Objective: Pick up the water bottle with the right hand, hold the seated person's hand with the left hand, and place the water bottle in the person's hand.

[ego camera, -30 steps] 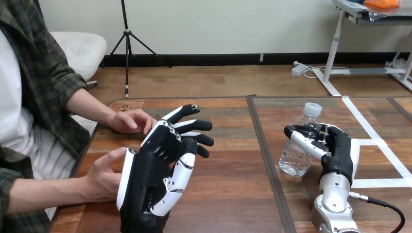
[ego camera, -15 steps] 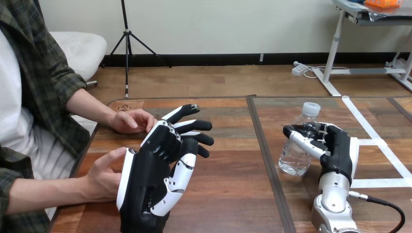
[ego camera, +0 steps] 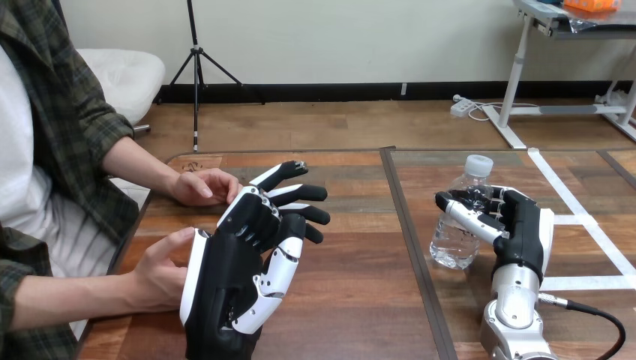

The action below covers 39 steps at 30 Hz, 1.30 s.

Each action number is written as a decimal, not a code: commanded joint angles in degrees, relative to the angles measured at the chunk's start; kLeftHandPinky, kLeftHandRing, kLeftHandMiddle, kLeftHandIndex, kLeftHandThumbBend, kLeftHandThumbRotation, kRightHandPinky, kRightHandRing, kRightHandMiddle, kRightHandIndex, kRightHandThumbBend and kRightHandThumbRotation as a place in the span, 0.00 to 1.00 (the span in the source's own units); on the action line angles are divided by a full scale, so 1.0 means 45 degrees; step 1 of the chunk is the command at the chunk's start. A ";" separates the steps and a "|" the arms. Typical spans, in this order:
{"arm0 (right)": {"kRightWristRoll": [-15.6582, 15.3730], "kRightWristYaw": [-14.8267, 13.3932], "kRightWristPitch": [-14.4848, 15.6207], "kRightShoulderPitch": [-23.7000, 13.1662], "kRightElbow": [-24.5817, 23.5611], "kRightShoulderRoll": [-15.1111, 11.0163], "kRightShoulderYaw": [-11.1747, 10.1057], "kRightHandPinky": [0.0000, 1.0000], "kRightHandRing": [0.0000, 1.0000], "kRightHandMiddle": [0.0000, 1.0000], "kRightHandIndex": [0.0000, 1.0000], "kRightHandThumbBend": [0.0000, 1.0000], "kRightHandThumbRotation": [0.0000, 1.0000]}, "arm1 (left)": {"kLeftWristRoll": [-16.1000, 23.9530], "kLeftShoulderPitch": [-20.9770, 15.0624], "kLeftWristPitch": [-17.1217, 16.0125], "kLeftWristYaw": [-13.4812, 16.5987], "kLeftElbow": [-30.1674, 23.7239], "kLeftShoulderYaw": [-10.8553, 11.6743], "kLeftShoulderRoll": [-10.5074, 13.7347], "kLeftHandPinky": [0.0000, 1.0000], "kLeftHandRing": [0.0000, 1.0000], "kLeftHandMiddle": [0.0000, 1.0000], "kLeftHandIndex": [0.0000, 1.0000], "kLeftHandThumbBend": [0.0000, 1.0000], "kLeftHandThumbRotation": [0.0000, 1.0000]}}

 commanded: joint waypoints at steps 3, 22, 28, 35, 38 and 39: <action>-0.0272 -0.0046 -0.0992 -0.0770 -0.0708 -0.0180 0.0294 0.43 0.46 0.49 0.48 0.75 0.00 | 0.0024 -0.0407 -0.0209 0.0052 -0.0436 0.0056 -0.0311 0.47 0.58 0.66 0.75 0.27 0.41; -0.0876 0.0204 -0.3532 0.0068 -0.1917 -0.0124 0.0861 0.38 0.43 0.48 0.48 0.75 0.00 | 0.0038 -0.0478 -0.0352 0.0051 -0.0389 0.0128 -0.0269 0.46 0.58 0.66 0.76 0.26 0.41; -0.0980 0.0444 -0.4394 0.0425 -0.2457 -0.0087 0.1086 0.37 0.43 0.47 0.48 0.74 0.00 | 0.0061 -0.0484 -0.0288 0.0077 -0.0379 0.0138 -0.0290 0.46 0.58 0.66 0.76 0.27 0.41; -0.1012 0.0803 -0.4828 0.0914 -0.3362 0.0038 0.1269 0.36 0.41 0.46 0.48 0.73 0.00 | 0.0179 -0.0488 -0.0309 0.0129 -0.0373 0.0185 -0.0276 0.47 0.58 0.66 0.75 0.28 0.42; -0.1030 0.0919 -0.4842 0.1149 -0.3838 0.0112 0.1329 0.35 0.41 0.46 0.47 0.73 0.00 | 0.0284 -0.0491 -0.0335 0.0191 -0.0376 0.0249 -0.0264 0.47 0.59 0.67 0.76 0.28 0.42; -0.1042 0.0956 -0.4844 0.1220 -0.3981 0.0130 0.1349 0.35 0.41 0.46 0.47 0.73 0.00 | 0.0317 -0.0495 -0.0340 0.0215 -0.0379 0.0274 -0.0259 0.47 0.59 0.67 0.76 0.28 0.42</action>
